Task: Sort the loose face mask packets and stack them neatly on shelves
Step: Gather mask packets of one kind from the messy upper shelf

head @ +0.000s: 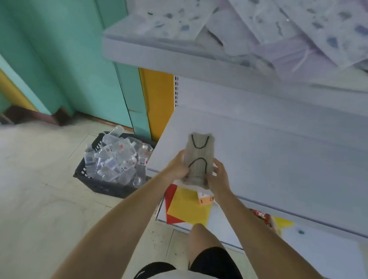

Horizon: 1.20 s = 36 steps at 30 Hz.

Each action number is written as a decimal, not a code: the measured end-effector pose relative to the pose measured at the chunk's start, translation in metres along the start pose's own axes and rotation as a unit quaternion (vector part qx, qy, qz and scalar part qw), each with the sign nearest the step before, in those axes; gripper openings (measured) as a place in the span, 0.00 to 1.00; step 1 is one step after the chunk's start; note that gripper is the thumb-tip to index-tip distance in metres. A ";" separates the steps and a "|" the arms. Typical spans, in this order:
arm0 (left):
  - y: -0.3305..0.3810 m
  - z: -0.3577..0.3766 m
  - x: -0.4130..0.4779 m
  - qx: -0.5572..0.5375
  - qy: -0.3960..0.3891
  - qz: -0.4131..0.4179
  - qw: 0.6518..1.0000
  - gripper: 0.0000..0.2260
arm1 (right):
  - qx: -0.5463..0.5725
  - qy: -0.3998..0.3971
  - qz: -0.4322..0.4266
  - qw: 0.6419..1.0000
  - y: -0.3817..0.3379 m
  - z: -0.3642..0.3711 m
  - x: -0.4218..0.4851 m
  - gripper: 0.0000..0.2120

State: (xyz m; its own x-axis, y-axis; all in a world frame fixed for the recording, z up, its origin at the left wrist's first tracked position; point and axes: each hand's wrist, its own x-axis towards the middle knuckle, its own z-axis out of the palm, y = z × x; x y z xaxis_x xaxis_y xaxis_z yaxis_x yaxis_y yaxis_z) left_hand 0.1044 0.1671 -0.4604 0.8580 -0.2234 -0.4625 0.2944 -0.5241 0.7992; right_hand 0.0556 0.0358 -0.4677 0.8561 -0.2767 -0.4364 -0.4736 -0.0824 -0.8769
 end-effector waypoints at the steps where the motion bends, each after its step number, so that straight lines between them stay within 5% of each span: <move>1: 0.000 -0.002 0.015 0.004 0.023 0.006 1.000 0.29 | -0.009 0.001 -0.009 1.000 -0.003 0.003 0.018 0.26; 6: -0.003 -0.010 0.095 0.011 0.142 0.038 0.989 0.24 | -0.076 0.010 -0.072 0.994 -0.017 0.020 0.103 0.19; 13: -0.013 -0.004 0.175 0.095 0.179 0.042 0.978 0.20 | -0.228 0.004 -0.105 0.968 -0.010 0.036 0.176 0.17; 18: -0.015 -0.007 0.181 0.097 0.210 0.033 0.972 0.19 | -0.291 -0.089 -0.120 0.945 -0.014 0.031 0.188 0.19; 21: -0.016 -0.013 0.173 0.127 0.194 0.005 0.973 0.18 | -0.253 -0.161 -0.112 0.947 -0.023 0.032 0.184 0.23; 27: -0.017 -0.031 0.151 0.137 0.152 0.028 0.978 0.22 | -0.272 -0.146 -0.077 0.948 -0.017 0.023 0.161 0.30; 36: -0.003 -0.042 0.025 0.279 0.094 0.149 0.944 0.23 | -0.485 -0.143 -0.183 0.843 -0.027 -0.035 0.022 0.27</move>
State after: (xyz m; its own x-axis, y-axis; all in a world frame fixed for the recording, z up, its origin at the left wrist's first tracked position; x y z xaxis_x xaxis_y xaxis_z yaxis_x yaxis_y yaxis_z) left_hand 0.1424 0.1977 -0.4579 0.9427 -0.3072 -0.1305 -0.1948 -0.8239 0.5322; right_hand 0.0795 -0.0014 -0.4467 0.9308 0.1677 -0.3248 0.0054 -0.8948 -0.4465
